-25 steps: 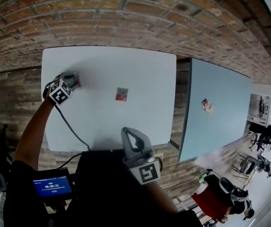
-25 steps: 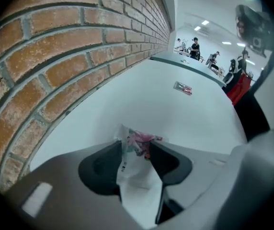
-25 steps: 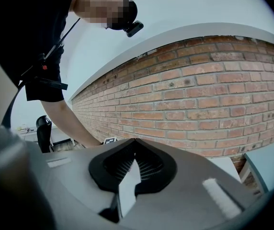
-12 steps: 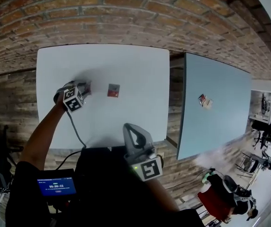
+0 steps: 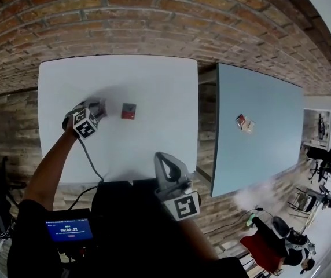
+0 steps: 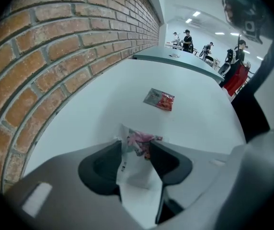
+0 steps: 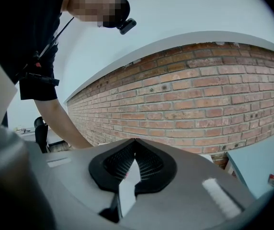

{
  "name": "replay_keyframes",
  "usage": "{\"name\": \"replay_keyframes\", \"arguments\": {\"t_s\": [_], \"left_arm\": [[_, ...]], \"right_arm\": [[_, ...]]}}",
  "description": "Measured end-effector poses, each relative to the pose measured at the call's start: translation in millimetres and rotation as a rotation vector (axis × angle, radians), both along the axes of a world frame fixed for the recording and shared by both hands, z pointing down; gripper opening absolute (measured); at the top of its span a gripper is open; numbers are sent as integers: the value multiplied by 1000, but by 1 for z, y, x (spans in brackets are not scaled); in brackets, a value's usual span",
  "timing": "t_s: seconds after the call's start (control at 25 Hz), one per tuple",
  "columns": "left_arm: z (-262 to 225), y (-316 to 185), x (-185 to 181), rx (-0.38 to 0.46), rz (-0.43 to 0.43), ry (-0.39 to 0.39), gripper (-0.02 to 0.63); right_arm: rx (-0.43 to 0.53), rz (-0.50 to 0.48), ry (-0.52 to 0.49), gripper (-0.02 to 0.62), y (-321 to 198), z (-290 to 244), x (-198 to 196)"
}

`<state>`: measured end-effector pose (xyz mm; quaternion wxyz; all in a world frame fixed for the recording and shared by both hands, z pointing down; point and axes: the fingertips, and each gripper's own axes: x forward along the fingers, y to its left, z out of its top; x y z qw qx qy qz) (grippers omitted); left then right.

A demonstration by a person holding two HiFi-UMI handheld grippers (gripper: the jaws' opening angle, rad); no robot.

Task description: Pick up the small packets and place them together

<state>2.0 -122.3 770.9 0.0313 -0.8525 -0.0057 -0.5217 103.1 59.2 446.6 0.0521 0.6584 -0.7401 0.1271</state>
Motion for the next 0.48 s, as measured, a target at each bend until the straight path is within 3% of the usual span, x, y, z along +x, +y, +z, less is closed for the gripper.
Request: {"name": "replay_keyframes", "arguments": {"t_s": [0.36, 0.48], "left_arm": [[-12, 12, -5, 17, -22, -9, 209], [-42, 2, -9, 59, -77, 65, 209]], "right_arm": [[21, -45, 8, 3, 8, -10, 15], [45, -78, 15, 3, 3, -16, 15]]}}
